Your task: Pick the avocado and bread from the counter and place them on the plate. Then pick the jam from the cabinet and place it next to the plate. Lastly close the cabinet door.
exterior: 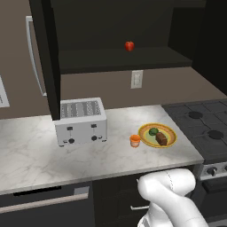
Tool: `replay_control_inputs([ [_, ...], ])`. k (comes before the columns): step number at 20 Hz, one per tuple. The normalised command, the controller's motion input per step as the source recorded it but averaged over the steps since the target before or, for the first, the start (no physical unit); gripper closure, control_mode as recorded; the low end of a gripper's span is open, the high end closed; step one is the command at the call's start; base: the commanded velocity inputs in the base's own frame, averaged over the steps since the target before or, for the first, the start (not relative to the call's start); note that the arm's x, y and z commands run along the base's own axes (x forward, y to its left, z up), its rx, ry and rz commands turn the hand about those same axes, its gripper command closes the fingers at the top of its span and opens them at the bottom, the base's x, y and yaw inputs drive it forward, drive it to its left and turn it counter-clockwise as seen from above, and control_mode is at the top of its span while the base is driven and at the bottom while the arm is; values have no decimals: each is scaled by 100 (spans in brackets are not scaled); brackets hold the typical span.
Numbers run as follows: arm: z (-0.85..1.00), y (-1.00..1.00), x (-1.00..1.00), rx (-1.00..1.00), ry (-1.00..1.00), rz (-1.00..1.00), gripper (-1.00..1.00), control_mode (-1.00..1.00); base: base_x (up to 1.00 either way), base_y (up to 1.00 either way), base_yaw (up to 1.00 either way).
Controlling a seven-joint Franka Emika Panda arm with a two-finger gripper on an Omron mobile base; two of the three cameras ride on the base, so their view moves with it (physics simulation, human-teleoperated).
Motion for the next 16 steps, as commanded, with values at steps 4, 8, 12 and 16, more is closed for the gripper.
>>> replay_control_inputs([
  [4, -21, 1, -1, 0, -10, 12, -100, -100, 0, 0, 0],
  [8, 4, 0, -6, 0, -11, 5, -100, -100, 0, 0, 0],
  [12, 16, 3, 3, 0, 0, 2, -100, -100, 0, 0, 0],
  [16, 0, 29, 6, 0, 0, 9, -100, -100, 0, 0, 0],
])
